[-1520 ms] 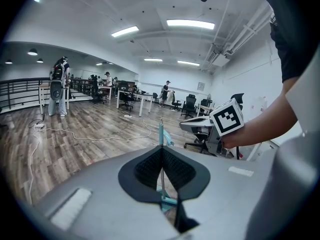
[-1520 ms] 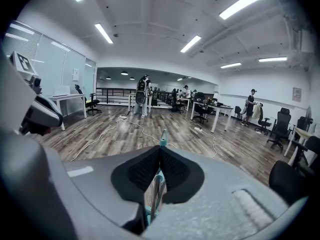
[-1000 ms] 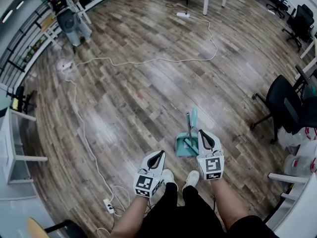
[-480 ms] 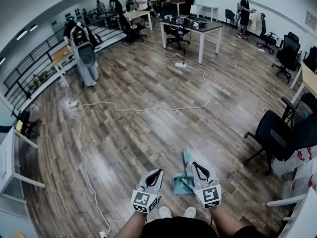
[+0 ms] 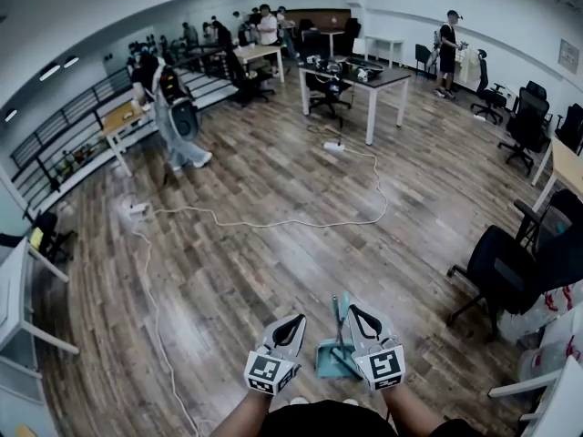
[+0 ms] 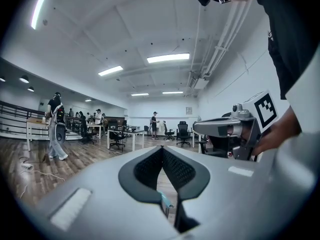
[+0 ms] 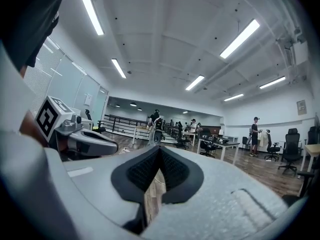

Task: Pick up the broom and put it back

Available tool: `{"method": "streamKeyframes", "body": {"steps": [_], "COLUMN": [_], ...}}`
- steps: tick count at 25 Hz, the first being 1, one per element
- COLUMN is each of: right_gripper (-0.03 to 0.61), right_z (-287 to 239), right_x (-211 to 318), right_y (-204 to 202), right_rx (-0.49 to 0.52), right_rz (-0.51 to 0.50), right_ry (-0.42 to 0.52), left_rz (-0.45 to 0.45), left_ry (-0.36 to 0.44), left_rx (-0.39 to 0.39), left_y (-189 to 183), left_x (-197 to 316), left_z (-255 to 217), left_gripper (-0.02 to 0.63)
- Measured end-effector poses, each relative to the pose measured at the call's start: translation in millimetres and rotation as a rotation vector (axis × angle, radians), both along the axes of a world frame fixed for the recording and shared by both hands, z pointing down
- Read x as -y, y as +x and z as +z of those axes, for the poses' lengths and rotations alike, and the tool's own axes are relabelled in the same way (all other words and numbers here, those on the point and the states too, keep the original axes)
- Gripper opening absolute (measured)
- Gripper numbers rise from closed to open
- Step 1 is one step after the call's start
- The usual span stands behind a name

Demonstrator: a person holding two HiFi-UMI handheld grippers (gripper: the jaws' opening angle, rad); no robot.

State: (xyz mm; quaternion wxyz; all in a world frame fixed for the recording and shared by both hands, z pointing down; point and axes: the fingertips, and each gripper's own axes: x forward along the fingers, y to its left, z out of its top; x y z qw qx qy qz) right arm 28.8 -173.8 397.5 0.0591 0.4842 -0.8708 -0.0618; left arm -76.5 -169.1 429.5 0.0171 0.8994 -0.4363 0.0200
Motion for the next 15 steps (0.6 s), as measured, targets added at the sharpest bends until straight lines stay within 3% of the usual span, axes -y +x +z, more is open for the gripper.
{"method": "streamKeyframes", "body": {"steps": [15], "right_gripper": [0.002], "right_z": [-6.9], "right_x": [12.8], "right_y": [-2.7], "right_rx": [-0.009], "right_rz": [-0.007], "right_ry": [0.026], "left_rz": [-0.018], "left_ry": [0.034], "left_rx": [0.008], "left_y": [-4.1], "left_x": [6.9], "left_z": [-6.6], "left_gripper": [0.017]}}
